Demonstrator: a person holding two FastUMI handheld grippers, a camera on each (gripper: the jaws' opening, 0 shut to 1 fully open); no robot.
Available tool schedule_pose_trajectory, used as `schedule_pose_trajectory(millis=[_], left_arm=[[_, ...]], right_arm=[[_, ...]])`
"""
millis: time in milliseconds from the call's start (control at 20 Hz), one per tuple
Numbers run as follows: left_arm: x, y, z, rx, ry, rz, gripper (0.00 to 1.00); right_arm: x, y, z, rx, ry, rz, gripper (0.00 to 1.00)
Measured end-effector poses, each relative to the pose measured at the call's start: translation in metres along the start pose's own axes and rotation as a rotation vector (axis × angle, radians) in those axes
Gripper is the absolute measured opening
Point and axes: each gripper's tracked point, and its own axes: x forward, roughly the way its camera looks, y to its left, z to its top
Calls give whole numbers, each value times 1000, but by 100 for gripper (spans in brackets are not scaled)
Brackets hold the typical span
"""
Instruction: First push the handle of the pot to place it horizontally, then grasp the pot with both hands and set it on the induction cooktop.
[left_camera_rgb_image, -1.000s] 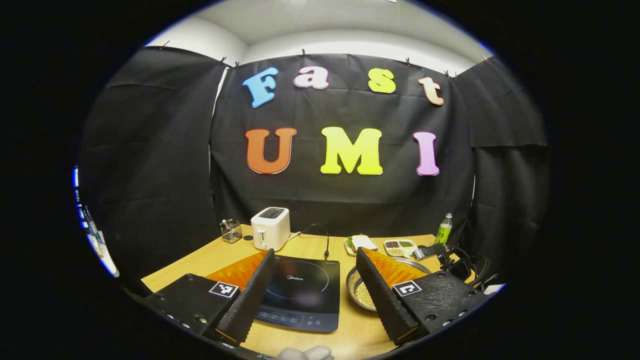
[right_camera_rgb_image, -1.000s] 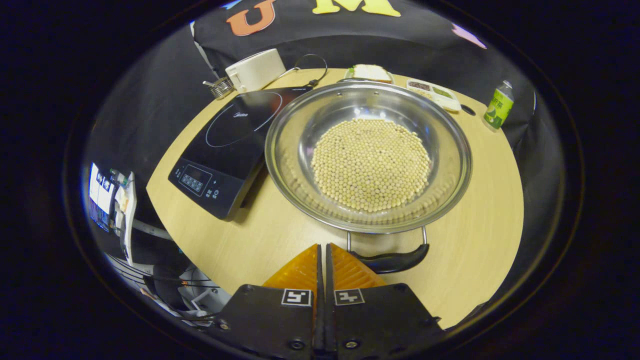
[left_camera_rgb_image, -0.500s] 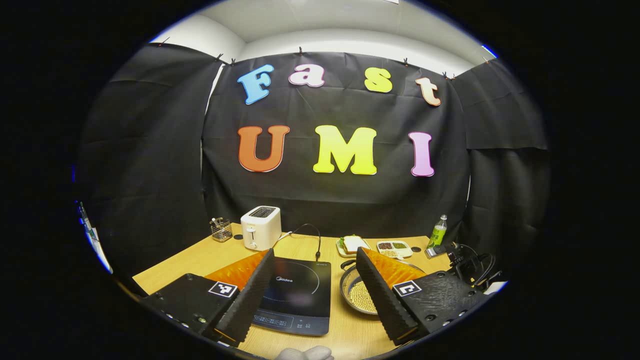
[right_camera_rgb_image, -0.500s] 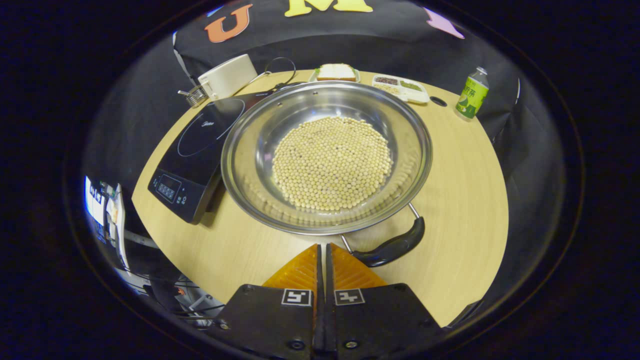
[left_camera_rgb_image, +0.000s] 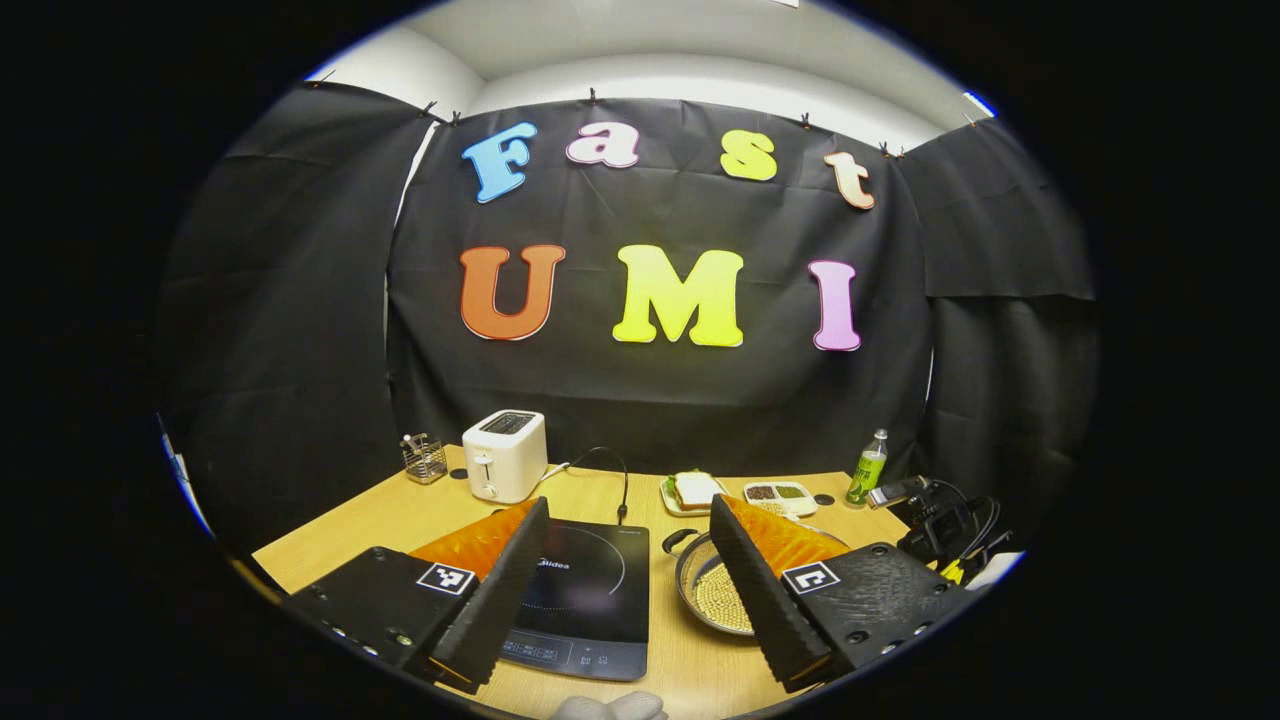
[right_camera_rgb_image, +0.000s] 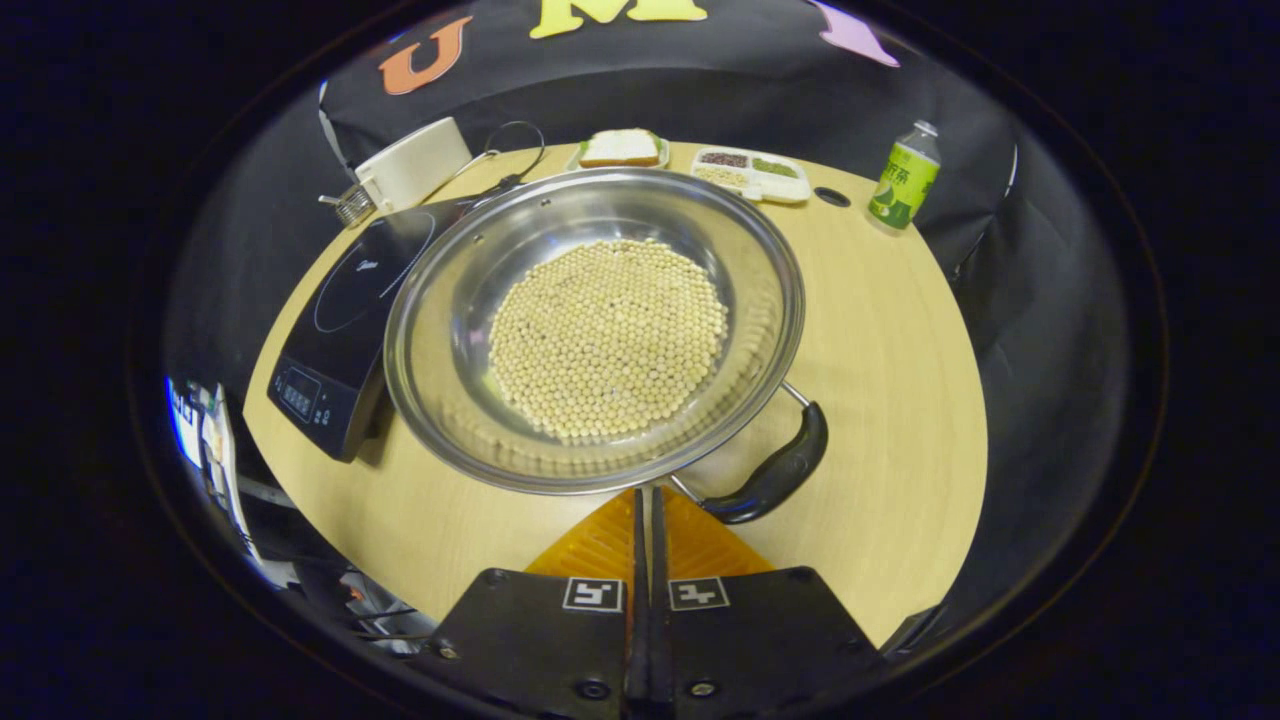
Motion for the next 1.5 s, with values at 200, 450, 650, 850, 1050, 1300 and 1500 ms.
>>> schedule_pose_trajectory(millis=[200,450,650,850,1050,1300,1500], left_arm=[[5,-2,-3,12,9,-13,96],[15,-15,-9,1,23,-25,95],[16,-22,-15,-5,47,-19,95],[17,-22,-17,1,56,2,96],[17,-17,-20,2,61,32,96],[20,-14,-25,-1,70,65,96],[23,-15,-30,-4,80,86,96]], right_arm=[[-4,-17,2,1,-9,-30,0],[-8,-41,-1,11,-16,-55,1],[-5,-61,1,52,-2,-63,4],[0,-72,11,57,2,-69,4],[7,-80,25,40,0,-78,1],[14,-93,39,3,-10,-88,1],[19,-105,52,-42,-18,-97,4]])
